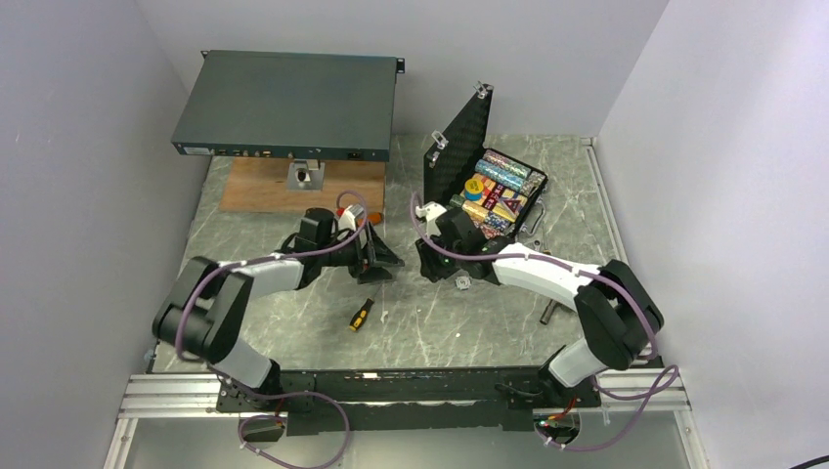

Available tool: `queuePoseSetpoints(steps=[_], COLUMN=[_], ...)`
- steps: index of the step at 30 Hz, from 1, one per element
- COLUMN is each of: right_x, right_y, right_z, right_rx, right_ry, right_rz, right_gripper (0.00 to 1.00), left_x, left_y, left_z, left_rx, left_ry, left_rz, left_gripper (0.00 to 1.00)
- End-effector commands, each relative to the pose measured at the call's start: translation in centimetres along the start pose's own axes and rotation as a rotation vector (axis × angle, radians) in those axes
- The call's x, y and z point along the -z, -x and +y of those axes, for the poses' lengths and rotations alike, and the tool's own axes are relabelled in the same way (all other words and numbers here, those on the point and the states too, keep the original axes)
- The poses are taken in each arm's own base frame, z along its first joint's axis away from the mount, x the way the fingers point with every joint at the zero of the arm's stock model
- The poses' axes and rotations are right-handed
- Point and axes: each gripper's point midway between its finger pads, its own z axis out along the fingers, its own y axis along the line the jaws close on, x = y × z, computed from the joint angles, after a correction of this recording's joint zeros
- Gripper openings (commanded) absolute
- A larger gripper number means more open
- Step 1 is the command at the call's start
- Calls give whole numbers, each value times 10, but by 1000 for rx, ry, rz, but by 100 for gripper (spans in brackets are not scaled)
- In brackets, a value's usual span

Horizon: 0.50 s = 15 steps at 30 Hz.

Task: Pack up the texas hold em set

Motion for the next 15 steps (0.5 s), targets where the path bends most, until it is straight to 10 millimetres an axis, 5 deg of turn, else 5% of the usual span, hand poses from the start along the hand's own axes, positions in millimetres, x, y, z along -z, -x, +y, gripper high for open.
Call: queuePoseSetpoints(steps=[1, 7, 15], right_x=[18, 26, 23], right_y=[20, 20, 21], right_z=[39, 53, 58], right_rx=[64, 75, 87], right_ry=[124, 157, 161], right_rz=[-113, -141, -138], right_gripper=[13, 13, 12], left_x=[-12, -18, -33], left_y=[5, 6, -9], left_z=[-22, -26, -17], left_rx=[99, 176, 154], left_ry=[-223, -367, -294], left_rz=[30, 28, 66], left_gripper=[72, 58, 56])
